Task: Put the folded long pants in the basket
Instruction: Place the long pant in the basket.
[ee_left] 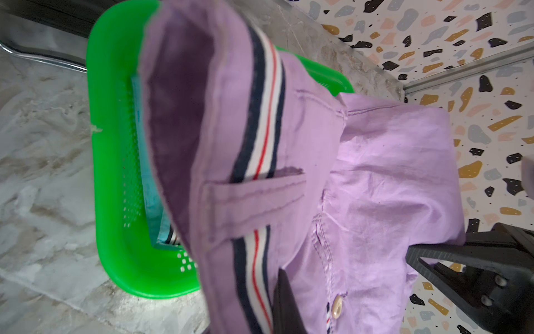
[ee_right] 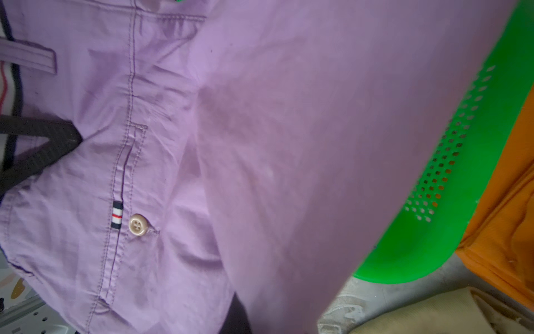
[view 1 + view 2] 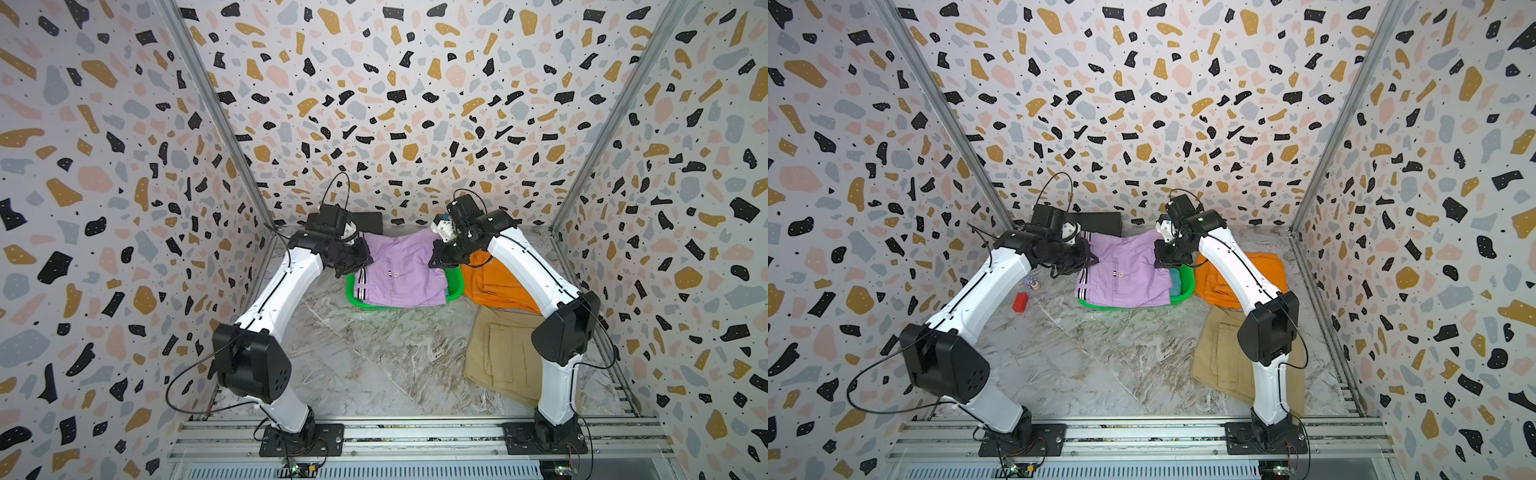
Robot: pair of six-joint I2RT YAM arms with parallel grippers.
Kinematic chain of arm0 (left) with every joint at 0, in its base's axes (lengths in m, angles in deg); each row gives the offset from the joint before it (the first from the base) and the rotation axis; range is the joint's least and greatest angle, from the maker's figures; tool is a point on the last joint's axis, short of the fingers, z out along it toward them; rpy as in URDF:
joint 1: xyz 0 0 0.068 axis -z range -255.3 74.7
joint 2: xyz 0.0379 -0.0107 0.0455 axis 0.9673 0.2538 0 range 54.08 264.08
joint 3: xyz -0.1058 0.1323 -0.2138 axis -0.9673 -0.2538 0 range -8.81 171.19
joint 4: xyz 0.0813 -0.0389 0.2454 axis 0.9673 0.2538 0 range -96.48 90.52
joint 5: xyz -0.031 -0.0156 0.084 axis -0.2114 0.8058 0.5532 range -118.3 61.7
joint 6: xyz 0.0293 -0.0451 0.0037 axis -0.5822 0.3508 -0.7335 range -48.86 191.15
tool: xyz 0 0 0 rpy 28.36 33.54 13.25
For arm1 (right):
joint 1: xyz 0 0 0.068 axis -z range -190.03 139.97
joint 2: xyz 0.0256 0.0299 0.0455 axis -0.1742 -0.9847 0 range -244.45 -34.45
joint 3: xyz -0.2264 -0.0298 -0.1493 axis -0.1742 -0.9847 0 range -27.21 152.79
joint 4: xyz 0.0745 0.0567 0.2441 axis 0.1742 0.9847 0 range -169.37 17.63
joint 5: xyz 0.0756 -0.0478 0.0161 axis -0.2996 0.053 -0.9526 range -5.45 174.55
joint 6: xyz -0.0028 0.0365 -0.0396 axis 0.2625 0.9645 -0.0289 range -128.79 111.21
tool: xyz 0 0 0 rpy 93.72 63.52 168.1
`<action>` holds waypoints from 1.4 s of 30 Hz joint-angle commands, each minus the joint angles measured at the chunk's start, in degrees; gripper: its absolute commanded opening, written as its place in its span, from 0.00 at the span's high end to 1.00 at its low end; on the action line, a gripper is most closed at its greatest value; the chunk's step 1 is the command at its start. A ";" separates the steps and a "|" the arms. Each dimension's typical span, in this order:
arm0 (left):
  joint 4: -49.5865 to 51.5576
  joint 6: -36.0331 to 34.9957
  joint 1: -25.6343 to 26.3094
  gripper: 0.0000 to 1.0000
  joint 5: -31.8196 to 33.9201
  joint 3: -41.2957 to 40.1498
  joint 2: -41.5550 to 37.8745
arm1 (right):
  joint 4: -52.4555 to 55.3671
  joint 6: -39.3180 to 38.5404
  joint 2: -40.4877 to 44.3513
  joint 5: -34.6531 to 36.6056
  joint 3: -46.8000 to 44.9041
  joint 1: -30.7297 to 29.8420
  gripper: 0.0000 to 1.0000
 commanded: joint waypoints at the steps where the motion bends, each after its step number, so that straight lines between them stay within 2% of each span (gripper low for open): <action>1: 0.03 -2.85 -0.14 1.00 -4.69 3.21 2.85 | -0.60 -1.49 -1.82 -0.65 5.61 1.99 1.00; 9: -5.12 -4.23 -0.75 1.00 -4.47 4.59 10.70 | 0.33 -2.37 -12.03 -0.24 13.25 4.12 1.00; 12: -5.86 -4.10 -1.14 1.00 -5.92 6.29 13.01 | 1.19 -2.06 -12.74 -0.11 14.72 4.26 1.00; 21: -9.23 -4.03 -1.21 1.00 -5.40 6.91 11.00 | 1.09 -3.46 -6.42 4.57 13.00 4.25 1.00; 33: -13.42 -3.80 -2.17 1.00 -2.37 4.32 21.42 | -0.96 -5.47 -18.51 8.12 11.15 4.25 1.00; 39: -15.72 -3.31 -2.17 1.00 -0.78 0.82 22.33 | -3.49 -5.11 -17.30 9.74 6.37 4.25 1.00; 40: -15.80 -3.31 -2.17 0.95 -0.61 0.46 22.16 | -3.57 -5.18 -16.87 10.16 6.08 4.25 1.00; 42: -15.94 -3.12 -2.17 0.84 -0.61 -0.21 21.21 | -3.45 -5.21 -15.66 9.93 5.35 4.26 0.90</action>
